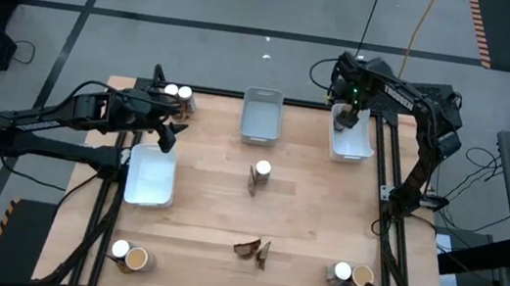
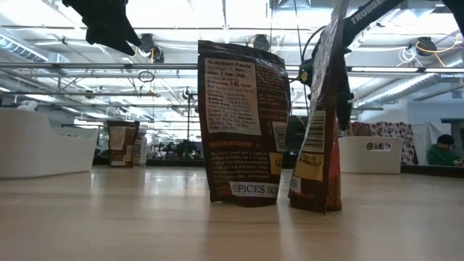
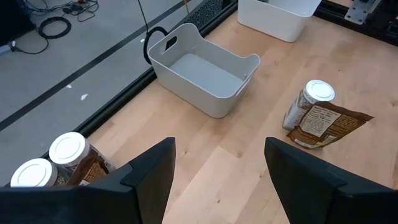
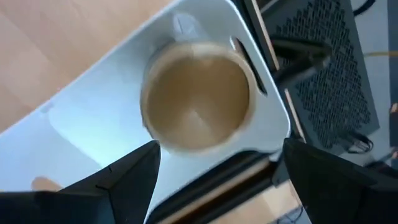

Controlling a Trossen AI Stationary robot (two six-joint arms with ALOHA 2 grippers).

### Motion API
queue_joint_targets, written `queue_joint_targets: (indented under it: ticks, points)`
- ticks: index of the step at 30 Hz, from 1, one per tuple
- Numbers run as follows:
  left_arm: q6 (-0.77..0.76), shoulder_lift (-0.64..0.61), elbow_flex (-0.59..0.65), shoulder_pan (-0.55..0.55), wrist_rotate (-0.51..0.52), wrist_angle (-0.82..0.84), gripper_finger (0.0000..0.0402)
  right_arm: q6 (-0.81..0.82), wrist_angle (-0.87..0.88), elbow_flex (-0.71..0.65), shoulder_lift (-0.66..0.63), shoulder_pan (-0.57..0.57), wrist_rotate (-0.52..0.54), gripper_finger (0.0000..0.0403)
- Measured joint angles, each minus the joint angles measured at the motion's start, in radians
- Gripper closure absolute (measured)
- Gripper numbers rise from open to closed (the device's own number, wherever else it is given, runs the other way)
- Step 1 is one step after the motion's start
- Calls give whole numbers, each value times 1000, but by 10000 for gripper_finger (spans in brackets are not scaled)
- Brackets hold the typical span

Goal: Sort spices by type
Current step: Put the top gold spice bottle into the top white bin, then put the right gold spice bottle into the top white bin

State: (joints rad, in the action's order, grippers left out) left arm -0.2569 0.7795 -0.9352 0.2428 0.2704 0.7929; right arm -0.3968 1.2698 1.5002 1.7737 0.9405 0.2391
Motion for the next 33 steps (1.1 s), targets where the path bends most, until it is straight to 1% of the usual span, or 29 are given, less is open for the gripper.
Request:
queue_joint_targets:
  ticks: [5,9,10,13,17,20,24,29,33]
  points:
    - [4,0,0,0,0,0,149,64,107,64,0,-6,-2,80]
    - [8,0,0,0,0,1,149,130,219,119,0,-34,-21,80]
    - [9,0,0,0,0,1,149,149,244,132,0,-44,-46,80]
    - [9,0,0,0,-1,1,149,222,295,157,-6,-83,-168,80]
    - [37,0,0,-1,-11,1,149,333,300,161,-42,-172,-316,80]
    - [69,0,0,-1,-36,1,149,426,301,161,-78,-267,-403,80]
    - [111,0,0,-1,-73,1,149,580,301,161,-122,-427,-454,80]
    - [158,0,0,-1,-154,1,149,810,300,161,-149,-666,-456,80]
    - [166,0,0,-1,-265,-1,149,995,270,161,-149,-852,-456,80]
